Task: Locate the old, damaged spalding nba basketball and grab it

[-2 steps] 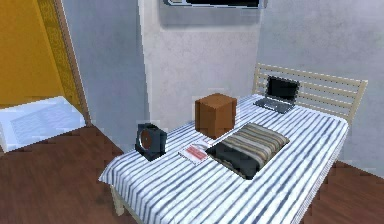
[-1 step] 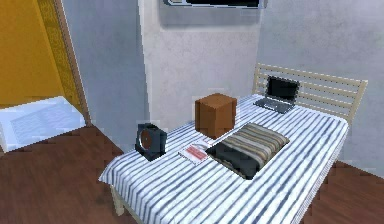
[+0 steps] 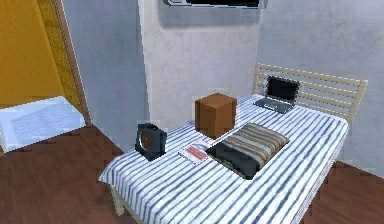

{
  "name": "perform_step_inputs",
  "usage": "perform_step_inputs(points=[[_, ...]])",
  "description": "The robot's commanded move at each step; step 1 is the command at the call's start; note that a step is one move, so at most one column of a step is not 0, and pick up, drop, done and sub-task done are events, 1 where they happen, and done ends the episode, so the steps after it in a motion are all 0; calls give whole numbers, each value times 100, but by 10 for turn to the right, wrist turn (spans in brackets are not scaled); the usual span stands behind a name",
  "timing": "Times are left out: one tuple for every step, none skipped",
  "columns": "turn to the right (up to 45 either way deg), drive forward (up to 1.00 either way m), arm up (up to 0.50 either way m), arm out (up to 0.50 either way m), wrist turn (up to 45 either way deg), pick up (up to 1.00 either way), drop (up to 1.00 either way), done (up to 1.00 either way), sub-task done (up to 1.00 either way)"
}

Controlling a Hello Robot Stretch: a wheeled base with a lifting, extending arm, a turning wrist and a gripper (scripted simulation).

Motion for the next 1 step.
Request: perform_step_inputs(points=[[0,0,0,0,0,100,0,0,0]])
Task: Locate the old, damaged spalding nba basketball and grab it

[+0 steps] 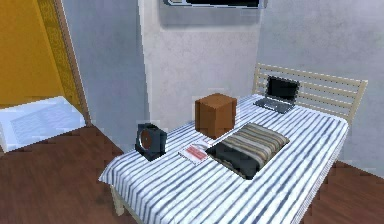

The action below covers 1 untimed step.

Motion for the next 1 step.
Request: perform_step_inputs(points=[[0,0,10,0,0,0,0,0,0]])
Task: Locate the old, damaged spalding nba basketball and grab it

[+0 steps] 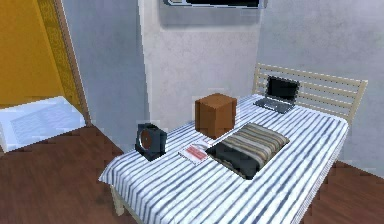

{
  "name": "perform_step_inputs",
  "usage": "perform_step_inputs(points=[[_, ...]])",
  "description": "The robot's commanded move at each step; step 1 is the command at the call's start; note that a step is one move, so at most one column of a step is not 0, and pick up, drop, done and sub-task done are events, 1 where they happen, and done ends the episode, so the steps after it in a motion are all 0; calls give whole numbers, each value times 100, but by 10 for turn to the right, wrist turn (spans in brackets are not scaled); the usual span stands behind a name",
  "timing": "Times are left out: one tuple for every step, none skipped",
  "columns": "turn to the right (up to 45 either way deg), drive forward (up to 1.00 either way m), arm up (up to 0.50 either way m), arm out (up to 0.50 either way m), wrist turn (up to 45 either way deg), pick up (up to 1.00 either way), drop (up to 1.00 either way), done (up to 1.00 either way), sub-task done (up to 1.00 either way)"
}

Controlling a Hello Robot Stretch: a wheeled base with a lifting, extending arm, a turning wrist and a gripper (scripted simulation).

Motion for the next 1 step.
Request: perform_step_inputs(points=[[0,0,0,0,0,0,0,100,0]])
